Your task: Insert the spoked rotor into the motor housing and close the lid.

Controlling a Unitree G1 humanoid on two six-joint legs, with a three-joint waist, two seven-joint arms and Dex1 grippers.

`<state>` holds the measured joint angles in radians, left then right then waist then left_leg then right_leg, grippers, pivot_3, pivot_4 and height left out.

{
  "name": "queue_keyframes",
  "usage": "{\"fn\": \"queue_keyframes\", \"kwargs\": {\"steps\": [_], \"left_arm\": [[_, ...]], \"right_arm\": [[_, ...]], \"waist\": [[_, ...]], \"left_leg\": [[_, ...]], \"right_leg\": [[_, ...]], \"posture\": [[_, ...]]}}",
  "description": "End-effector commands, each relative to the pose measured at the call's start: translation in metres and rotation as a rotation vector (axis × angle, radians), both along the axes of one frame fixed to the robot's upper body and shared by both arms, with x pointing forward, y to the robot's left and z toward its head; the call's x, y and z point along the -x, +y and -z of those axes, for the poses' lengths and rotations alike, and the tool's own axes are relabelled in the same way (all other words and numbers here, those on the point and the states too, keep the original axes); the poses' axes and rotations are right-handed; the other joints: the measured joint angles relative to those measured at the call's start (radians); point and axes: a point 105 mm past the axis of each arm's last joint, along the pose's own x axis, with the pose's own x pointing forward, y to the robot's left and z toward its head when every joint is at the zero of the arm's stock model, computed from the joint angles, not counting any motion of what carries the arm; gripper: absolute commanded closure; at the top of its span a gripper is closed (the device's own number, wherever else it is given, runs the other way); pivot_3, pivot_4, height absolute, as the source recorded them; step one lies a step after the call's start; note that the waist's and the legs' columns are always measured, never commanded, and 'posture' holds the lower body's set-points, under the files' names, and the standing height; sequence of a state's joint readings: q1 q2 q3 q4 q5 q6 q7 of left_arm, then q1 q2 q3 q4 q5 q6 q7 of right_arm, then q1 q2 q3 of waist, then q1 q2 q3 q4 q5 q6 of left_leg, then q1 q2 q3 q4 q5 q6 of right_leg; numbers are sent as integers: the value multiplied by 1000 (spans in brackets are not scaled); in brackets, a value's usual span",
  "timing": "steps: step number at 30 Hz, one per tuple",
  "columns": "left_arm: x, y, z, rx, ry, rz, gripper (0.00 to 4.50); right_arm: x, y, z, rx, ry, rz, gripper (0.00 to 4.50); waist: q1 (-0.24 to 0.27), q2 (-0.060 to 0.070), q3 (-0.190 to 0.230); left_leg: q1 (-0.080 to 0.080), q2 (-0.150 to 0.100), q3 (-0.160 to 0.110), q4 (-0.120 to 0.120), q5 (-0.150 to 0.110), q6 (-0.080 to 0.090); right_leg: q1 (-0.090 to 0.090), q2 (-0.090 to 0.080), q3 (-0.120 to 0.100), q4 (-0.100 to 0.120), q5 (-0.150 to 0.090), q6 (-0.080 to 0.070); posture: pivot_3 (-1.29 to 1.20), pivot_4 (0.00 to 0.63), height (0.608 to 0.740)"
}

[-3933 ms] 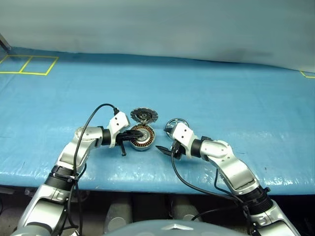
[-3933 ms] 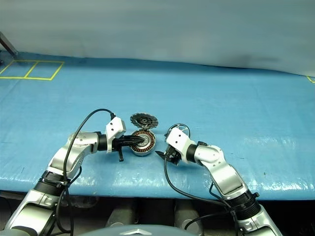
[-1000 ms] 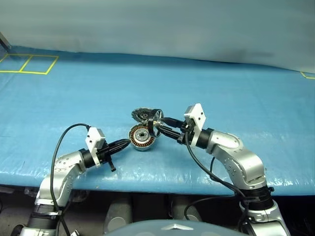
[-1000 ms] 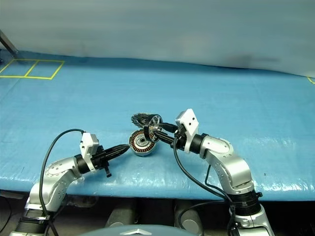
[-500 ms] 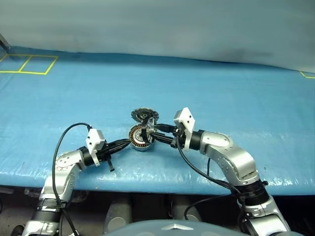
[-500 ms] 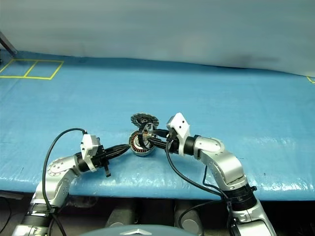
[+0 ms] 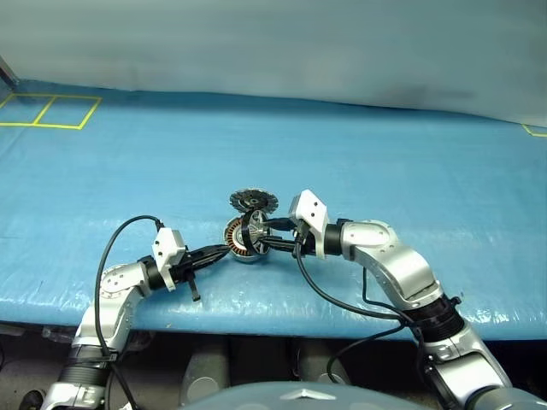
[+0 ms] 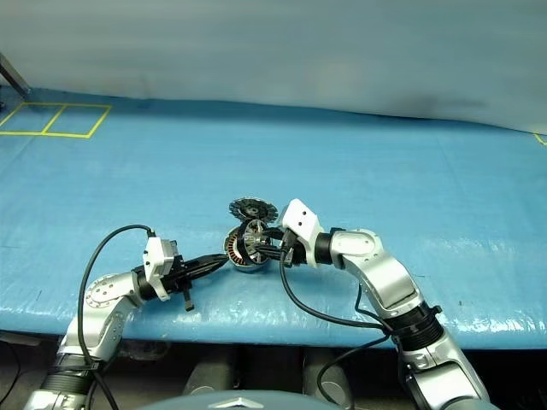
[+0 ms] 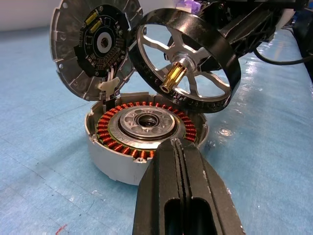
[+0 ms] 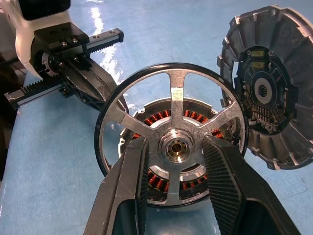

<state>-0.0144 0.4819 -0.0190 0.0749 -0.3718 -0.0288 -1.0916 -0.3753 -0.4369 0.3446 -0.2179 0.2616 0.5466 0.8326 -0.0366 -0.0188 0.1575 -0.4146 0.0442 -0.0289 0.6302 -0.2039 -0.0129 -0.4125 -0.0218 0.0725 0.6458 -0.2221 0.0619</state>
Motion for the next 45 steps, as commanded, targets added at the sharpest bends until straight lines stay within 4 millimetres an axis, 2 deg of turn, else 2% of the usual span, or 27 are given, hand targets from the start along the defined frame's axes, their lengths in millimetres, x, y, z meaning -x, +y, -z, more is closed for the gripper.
{"fn": "queue_keyframes", "kwargs": {"steps": [1,9,12,15,28,31,39,45], "left_arm": [[0,1,-2,2,-20,-5,4500],[1,3,0,2,-13,-19,4500],[1,4,0,1,-10,-23,4500],[2,5,1,-2,-4,-26,4500],[3,6,2,2,3,-37,4500],[3,6,3,3,6,-42,4500],[5,9,2,-3,4,-59,4500],[7,9,4,-4,7,-70,4500]], "right_arm": [[-1,2,-1,36,-34,-30,2911],[-6,3,-2,48,-36,-18,2911],[-9,2,-3,46,-42,-2,2177],[-13,3,-5,37,-63,22,1212],[-8,7,-14,-54,-49,19,1212],[-7,12,-9,-72,-13,12,1771],[-13,21,5,-76,36,35,4421],[-15,19,30,-1,91,66,4465]], "waist": [[0,0,0],[0,0,0],[0,0,0],[0,0,0],[-1,0,0],[-1,0,0],[-1,0,0],[-1,0,0]], "left_leg": [[0,0,0,0,0,0],[0,0,0,0,0,0],[0,0,0,0,0,0],[0,0,0,0,0,0],[0,0,0,0,0,0],[0,0,0,0,0,0],[0,0,0,0,0,0],[0,0,0,0,0,0]], "right_leg": [[0,0,0,0,0,0],[0,0,0,0,0,0],[0,0,0,0,0,0],[0,0,0,0,0,0],[0,0,0,0,0,0],[0,0,0,0,0,0],[0,0,0,0,0,0],[0,0,0,0,0,0]], "posture": [[0,150,740],[0,150,740],[0,150,740],[0,150,740],[0,150,740],[0,150,740],[0,150,740],[0,150,740]]}}
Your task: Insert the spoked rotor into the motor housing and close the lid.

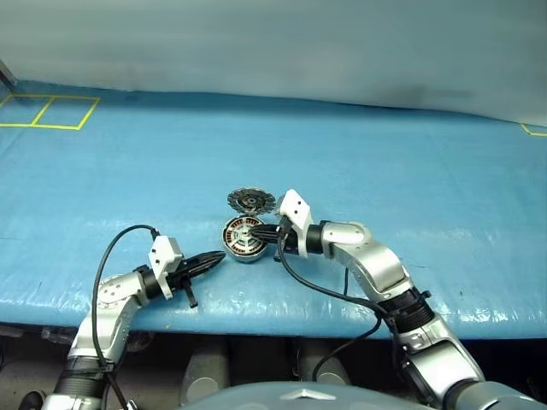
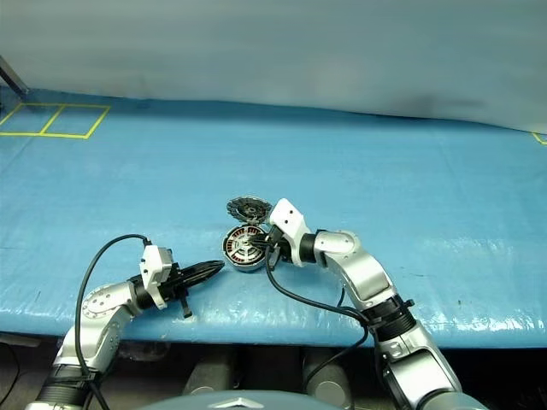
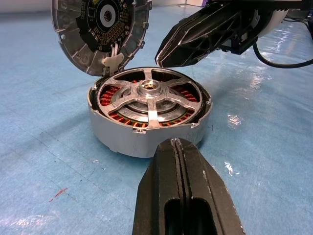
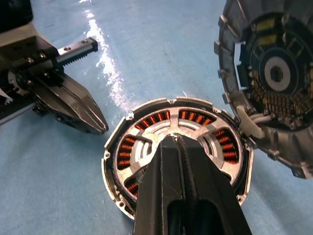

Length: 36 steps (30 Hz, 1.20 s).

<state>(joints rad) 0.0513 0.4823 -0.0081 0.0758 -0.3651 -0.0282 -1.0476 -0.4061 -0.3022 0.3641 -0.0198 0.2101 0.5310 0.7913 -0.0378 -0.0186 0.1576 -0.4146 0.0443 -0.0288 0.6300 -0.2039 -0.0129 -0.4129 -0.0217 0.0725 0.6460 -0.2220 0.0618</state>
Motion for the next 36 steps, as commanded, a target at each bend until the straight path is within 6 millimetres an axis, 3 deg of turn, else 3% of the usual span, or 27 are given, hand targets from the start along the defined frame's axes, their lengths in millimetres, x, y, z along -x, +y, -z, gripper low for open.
{"fn": "queue_keyframes", "kwargs": {"steps": [1,7,11,15,19,22,24,28,30,33,36], "left_arm": [[-1,0,-11,5,-48,0,4500],[-1,0,-11,3,-46,-5,4500],[0,0,-10,4,-43,-3,4500],[0,-1,-10,6,-41,-1,4500],[1,0,-10,7,-41,-3,4500],[1,-1,-10,10,-41,-5,4500],[1,-1,-10,12,-41,-6,4500],[2,-2,-9,17,-38,-6,4500],[3,-2,-8,17,-35,-5,4500],[2,-3,-7,17,-33,-3,4500],[0,-4,-8,17,-36,0,4500]], "right_arm": [[0,2,4,25,-12,-2,4465],[1,0,21,86,19,29,4465],[0,-1,17,71,8,38,4465],[4,5,-6,-54,-26,18,4465],[9,6,-61,-316,-87,3,4465],[9,-3,-80,-397,-101,29,4465],[5,-12,-75,-326,-122,65,4465],[-4,-46,-34,38,-159,160,4465],[-9,-59,-23,126,-160,196,4465],[-26,-66,-25,125,-190,274,4465],[-49,-56,-45,-31,-207,341,4465]], "waist": [[0,0,0],[-3,0,0],[-7,0,-1],[-7,0,-1],[-6,1,0],[-6,1,0],[-3,0,0],[3,0,0],[2,0,0],[-6,1,0],[-15,1,0]], "left_leg": [[0,0,0,0,0,0],[2,0,0,0,0,0],[3,0,0,0,0,0],[3,0,0,0,0,0],[-1,0,0,0,0,0],[0,1,0,-1,0,0],[0,1,0,-1,0,0],[0,-1,1,0,0,0],[-1,-1,2,0,0,0],[0,0,3,-1,0,0],[0,1,2,-2,0,0]], "right_leg": [[0,0,0,0,0,0],[1,0,0,1,0,0],[2,0,0,1,0,0],[1,0,0,1,0,0],[-1,0,0,1,0,0],[-1,0,0,1,0,0],[0,0,0,0,0,0],[0,-2,-1,-1,0,0],[-1,-3,0,-1,0,0],[-2,-1,0,-1,0,0],[-2,1,1,0,1,-1]], "posture": [[0,150,740],[0,150,740],[0,150,740],[0,150,740],[0,150,740],[0,150,740],[0,150,740],[0,150,740],[0,150,740],[0,150,740],[0,150,740]]}}
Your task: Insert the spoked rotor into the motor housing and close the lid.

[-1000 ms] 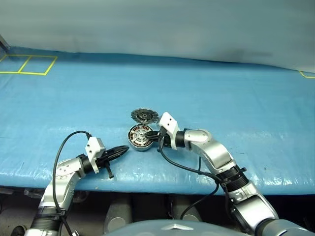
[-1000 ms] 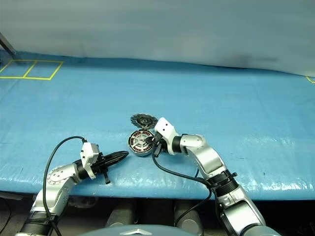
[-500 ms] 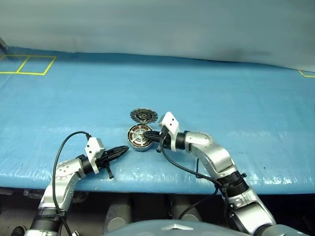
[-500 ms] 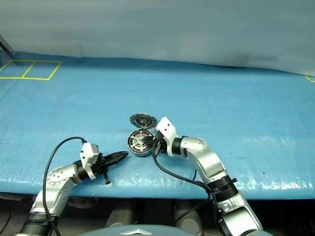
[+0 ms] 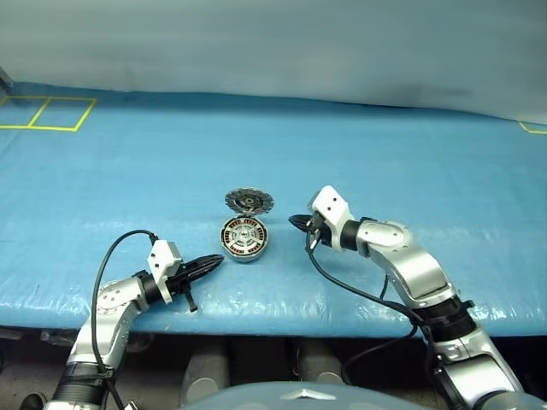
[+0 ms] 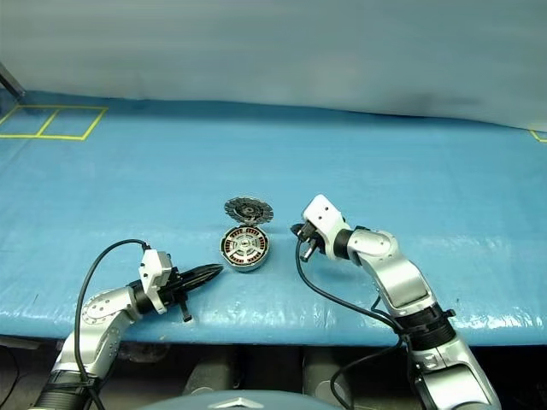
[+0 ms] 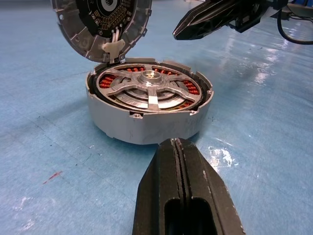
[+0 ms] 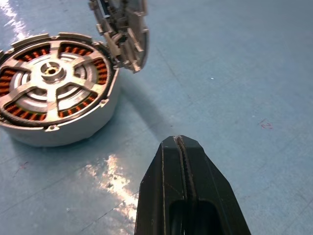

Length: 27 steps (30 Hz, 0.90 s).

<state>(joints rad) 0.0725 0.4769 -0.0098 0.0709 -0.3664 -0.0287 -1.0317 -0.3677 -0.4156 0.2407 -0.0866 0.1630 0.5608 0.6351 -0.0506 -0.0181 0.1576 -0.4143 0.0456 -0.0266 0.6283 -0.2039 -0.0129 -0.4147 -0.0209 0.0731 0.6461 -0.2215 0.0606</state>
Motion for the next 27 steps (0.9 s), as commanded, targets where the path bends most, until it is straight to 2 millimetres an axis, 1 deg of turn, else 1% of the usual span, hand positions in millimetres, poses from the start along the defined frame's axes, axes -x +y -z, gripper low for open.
{"fn": "queue_keyframes", "kwargs": {"steps": [1,3,5,8,10,13,16,18,19,22,27], "left_arm": [[-3,-4,-12,11,-51,19,4500],[-4,-4,-12,10,-54,20,4500],[-4,-4,-13,8,-58,19,4500],[-4,-2,-14,4,-61,12,4500],[-3,-1,-14,3,-61,7,4500],[-1,1,-12,1,-56,-3,4500],[2,2,-10,-1,-49,-8,4500],[3,2,-10,-2,-47,-10,4500],[3,2,-10,-3,-47,-12,4500],[3,3,-10,-5,-47,-19,4500],[2,5,-10,-9,-48,-28,4500]], "right_arm": [[-23,17,-43,-205,-110,12,4465],[-24,31,-56,-302,-112,-48,4465],[-23,47,-64,-361,-97,-115,4465],[-13,67,-65,-389,-43,-225,4465],[-3,75,-62,-383,-18,-296,4465],[14,84,-55,-369,34,-384,4465],[27,84,-37,-296,77,-418,4465],[32,84,-32,-280,93,-430,4465],[35,83,-25,-258,105,-433,4465],[35,83,-6,-233,155,-378,4465],[37,86,8,-242,198,-327,4465]], "waist": [[-5,0,0],[-5,0,0],[-6,0,0],[-1,0,0],[0,0,0],[-1,1,0],[-1,1,1],[-1,1,1],[-1,1,1],[-1,1,0],[-3,0,0]], "left_leg": [[0,0,0,0,0,0],[0,0,0,1,0,0],[-1,0,0,0,0,0],[-1,0,0,0,0,0],[-1,0,-1,0,0,0],[-1,0,-1,-1,0,0],[0,0,-1,0,0,0],[0,0,-1,0,0,0],[0,0,-1,0,0,0],[0,0,0,0,0,0],[0,0,0,0,0,0]], "right_leg": [[0,0,0,0,0,0],[0,0,0,0,1,0],[1,0,0,-1,1,1],[1,0,0,-1,1,1],[1,0,0,-1,1,0],[1,0,0,-1,1,0],[1,0,0,-1,0,0],[1,-1,0,-1,0,0],[1,-1,0,-1,0,0],[1,-1,0,-1,0,0],[0,-1,0,0,0,0]], "posture": [[0,150,740],[0,150,740],[0,150,740],[0,150,740],[0,150,740],[0,150,740],[0,150,740],[0,150,740],[0,150,740],[0,150,740],[0,150,740]]}}
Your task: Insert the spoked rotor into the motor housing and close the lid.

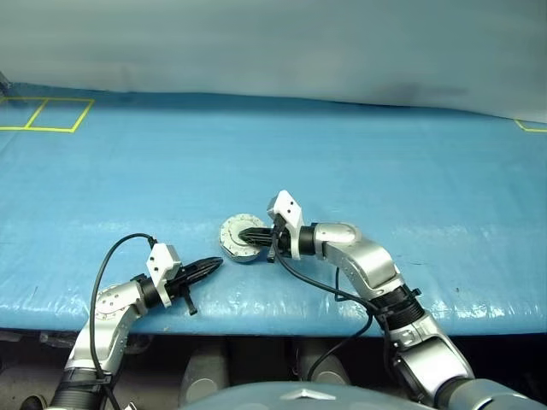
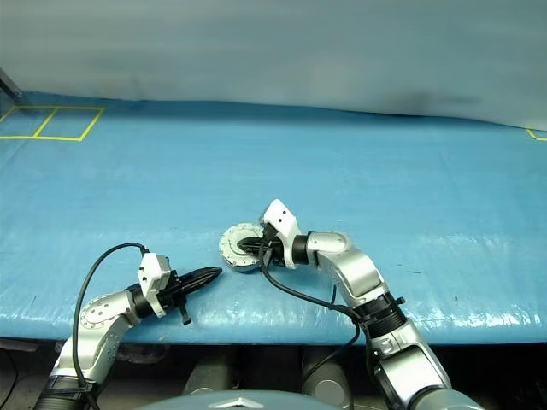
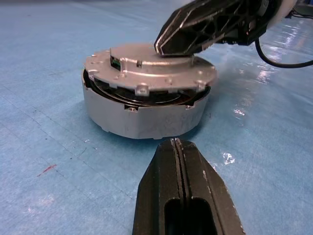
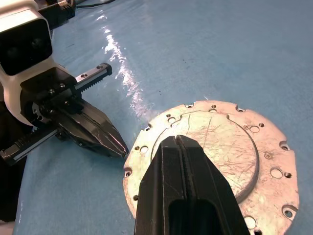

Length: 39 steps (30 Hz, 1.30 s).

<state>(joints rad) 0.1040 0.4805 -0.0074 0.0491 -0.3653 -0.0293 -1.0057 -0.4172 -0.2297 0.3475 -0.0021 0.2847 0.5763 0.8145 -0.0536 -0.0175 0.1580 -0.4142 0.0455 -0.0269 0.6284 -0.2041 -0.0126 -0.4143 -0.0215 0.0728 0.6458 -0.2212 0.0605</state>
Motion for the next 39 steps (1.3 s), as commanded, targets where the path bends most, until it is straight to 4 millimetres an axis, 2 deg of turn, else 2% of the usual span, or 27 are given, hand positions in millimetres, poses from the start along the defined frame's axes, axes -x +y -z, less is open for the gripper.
{"fn": "queue_keyframes", "kwargs": {"steps": [1,6,7,9,14,19,27,34,38,39], "left_arm": [[-2,2,-12,-3,-54,-3,4500],[-4,3,-13,-6,-58,-2,4500],[-4,2,-13,-6,-58,0,4500],[-5,1,-13,-5,-59,3,4500],[-6,-1,-13,-6,-64,7,4500],[-6,0,-12,-12,-63,6,4500],[-6,2,-12,-16,-63,-1,4500],[-5,2,-11,-18,-55,-2,4500],[-5,2,-11,-21,-57,-3,4500],[-6,2,-11,-21,-57,-4,4500]], "right_arm": [[2,3,5,1,10,20,4465],[-5,1,-13,-104,-11,60,4465],[-5,1,-14,-98,-29,55,4295],[-7,-1,-14,-74,-63,58,3849],[-16,-2,-11,-46,-118,119,2221],[-12,1,-7,-32,-113,102,593],[-1,5,-2,-14,-119,56,593],[-2,4,10,46,-144,70,593],[-4,3,10,50,-144,84,1446],[-5,3,9,50,-146,83,1468]], "waist": [[0,0,0],[0,0,0],[0,0,0],[0,0,0],[0,0,0],[0,0,0],[0,0,0],[0,0,0],[0,0,0],[0,0,0]], "left_leg": [[0,0,0,0,0,0],[0,0,0,0,0,0],[0,0,0,0,0,0],[0,0,0,0,0,0],[0,0,0,0,0,0],[0,0,0,0,0,0],[0,0,0,0,0,0],[0,0,0,0,0,0],[1,0,0,0,0,0],[1,0,0,0,0,0]], "right_leg": [[0,0,0,0,0,0],[0,0,0,0,0,0],[0,0,0,0,0,0],[0,0,0,0,0,0],[0,0,0,0,0,0],[0,0,0,0,0,0],[0,0,0,0,0,0],[0,0,0,0,0,0],[1,0,0,0,0,0],[1,0,0,0,0,0]], "posture": [[0,150,740],[0,150,740],[0,150,740],[0,150,740],[0,150,740],[0,150,740],[0,150,740],[0,150,740],[0,150,740],[0,150,740]]}}
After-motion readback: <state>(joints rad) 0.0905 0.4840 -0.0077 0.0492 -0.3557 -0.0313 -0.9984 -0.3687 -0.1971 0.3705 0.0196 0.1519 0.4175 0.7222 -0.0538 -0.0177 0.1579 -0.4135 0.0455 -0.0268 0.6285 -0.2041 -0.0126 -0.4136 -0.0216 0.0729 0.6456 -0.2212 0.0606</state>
